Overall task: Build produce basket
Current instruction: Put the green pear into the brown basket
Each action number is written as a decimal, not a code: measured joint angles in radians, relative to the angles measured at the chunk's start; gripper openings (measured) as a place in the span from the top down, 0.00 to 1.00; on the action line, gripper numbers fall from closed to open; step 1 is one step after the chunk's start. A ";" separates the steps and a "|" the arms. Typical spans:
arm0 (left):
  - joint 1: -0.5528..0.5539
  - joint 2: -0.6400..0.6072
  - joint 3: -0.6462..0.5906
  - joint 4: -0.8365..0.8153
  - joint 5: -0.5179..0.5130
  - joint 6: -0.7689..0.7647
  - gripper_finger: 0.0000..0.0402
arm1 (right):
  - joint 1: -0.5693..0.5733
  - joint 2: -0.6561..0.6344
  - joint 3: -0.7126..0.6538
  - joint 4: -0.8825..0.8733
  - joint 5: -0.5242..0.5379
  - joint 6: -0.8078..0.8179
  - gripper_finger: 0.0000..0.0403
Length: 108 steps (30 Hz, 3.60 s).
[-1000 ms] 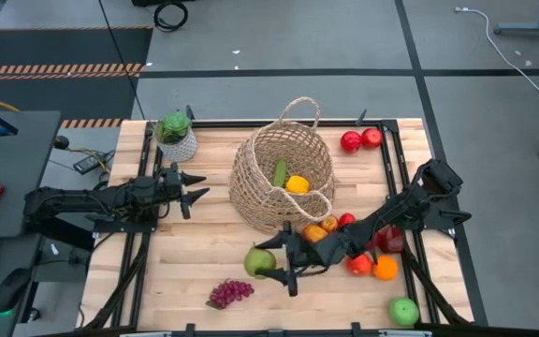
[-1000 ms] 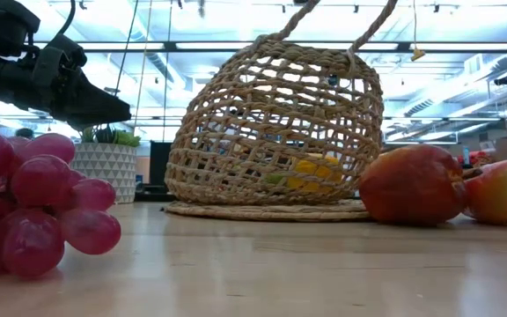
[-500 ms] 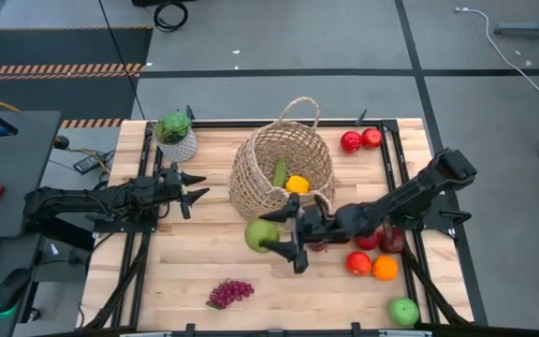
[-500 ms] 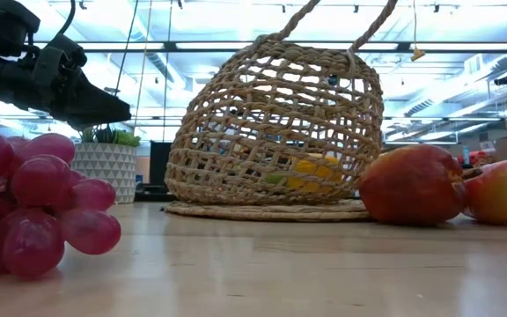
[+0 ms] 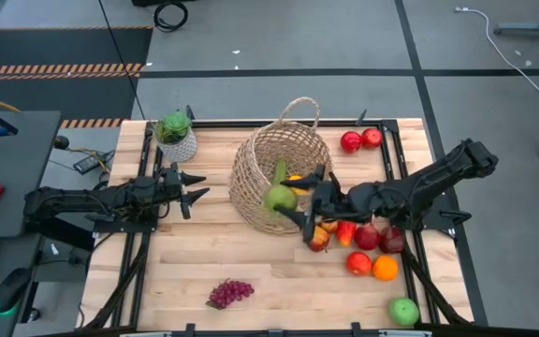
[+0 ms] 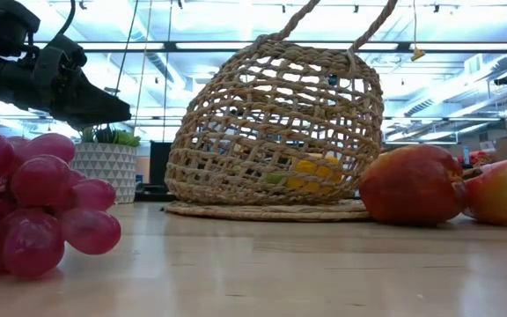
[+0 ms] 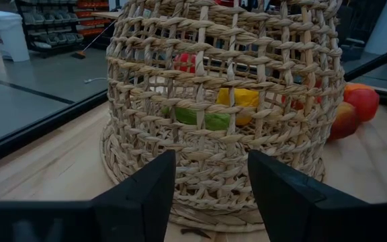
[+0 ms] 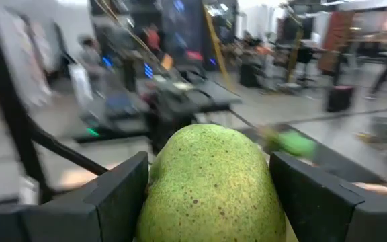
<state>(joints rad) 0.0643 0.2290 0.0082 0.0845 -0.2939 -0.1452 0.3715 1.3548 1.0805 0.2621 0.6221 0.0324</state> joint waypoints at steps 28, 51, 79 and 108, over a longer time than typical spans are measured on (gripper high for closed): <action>0.000 0.000 0.000 0.000 0.000 0.000 0.52 | -0.216 -0.100 0.000 -0.186 0.076 -0.911 0.23; 0.000 0.000 0.000 0.000 0.000 0.000 0.52 | -0.225 -0.100 0.000 -0.198 0.233 -1.397 0.23; 0.000 0.000 0.000 0.000 0.000 0.000 0.51 | -0.319 -0.096 0.000 -0.342 0.266 -0.126 0.23; 0.000 0.000 0.000 0.000 0.000 0.000 0.51 | -0.614 -0.114 0.000 -0.364 -0.670 0.918 0.23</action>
<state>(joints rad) 0.0639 0.2289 0.0082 0.0845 -0.2943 -0.1452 -0.2420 1.2411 1.0801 -0.1020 -0.0482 0.9507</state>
